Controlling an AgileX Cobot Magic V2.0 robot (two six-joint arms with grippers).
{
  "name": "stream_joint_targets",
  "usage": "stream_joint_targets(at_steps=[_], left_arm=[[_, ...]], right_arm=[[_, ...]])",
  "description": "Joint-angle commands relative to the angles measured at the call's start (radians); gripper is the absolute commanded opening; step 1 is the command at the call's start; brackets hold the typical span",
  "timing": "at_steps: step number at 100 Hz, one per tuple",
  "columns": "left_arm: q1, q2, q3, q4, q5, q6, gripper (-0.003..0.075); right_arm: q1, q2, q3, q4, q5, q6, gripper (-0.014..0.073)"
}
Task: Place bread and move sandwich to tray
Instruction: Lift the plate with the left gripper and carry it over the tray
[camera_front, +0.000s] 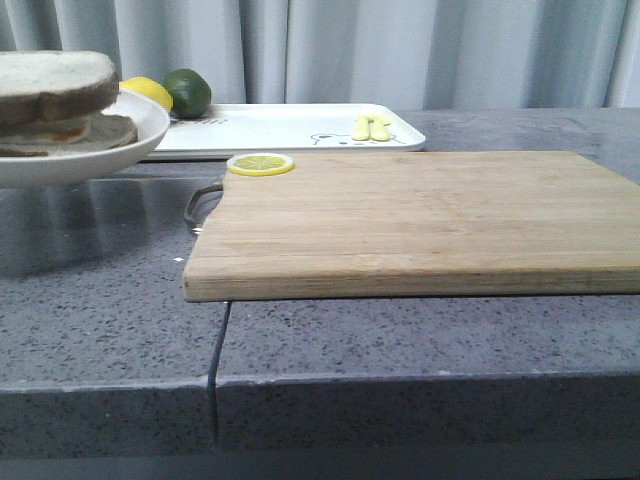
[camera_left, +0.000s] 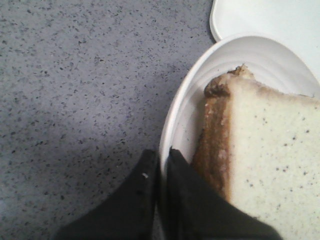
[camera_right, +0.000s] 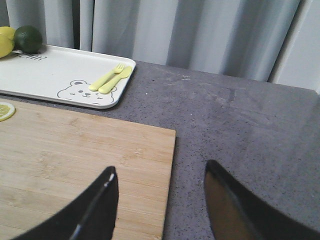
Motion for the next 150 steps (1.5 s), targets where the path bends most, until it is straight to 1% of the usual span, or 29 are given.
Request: stream_joint_targets(at_steps=[1,34,44,58,76,93,103,119,131,150], left_arm=[[0.002,-0.017,-0.039,-0.072,-0.110,-0.009,-0.0019],[0.002,0.114,-0.198,-0.114,-0.099,0.014,-0.0019],[-0.007,0.175,-0.255,-0.166,-0.098,0.085,-0.0019],[-0.028,0.275,-0.340,-0.276,-0.087,0.192,-0.0019],[-0.050,0.414,-0.466,-0.347,-0.072,0.271,-0.0019],[-0.050,0.548,-0.605,-0.423,0.007,0.372,-0.0019],[-0.050,0.622,-0.689,-0.430,0.054,0.376,-0.0019],[-0.050,0.725,-0.808,-0.455,0.090,0.387,-0.0019],[-0.050,0.785,-0.878,-0.535,0.108,0.448,-0.0019],[-0.050,0.851,-0.953,-0.613,0.111,0.479,-0.0019]], right_arm=[[-0.006,0.002,-0.026,-0.008,-0.086,0.000,0.0407],[-0.006,0.002,-0.026,-0.008,-0.087,0.000,0.0407],[-0.006,0.002,-0.026,-0.008,-0.087,0.000,0.0407],[-0.006,0.002,-0.026,-0.008,-0.087,0.000,0.0407],[-0.006,0.002,-0.026,-0.008,-0.087,0.000,0.0407],[-0.006,0.002,-0.026,-0.008,-0.087,0.000,0.0407],[-0.006,0.002,-0.026,-0.008,-0.087,0.000,0.0407],[-0.006,0.002,-0.026,-0.008,-0.086,0.000,0.0407],[-0.006,0.002,-0.026,-0.008,-0.086,0.000,0.0407],[-0.006,0.002,-0.026,-0.008,-0.086,0.000,0.0407]])
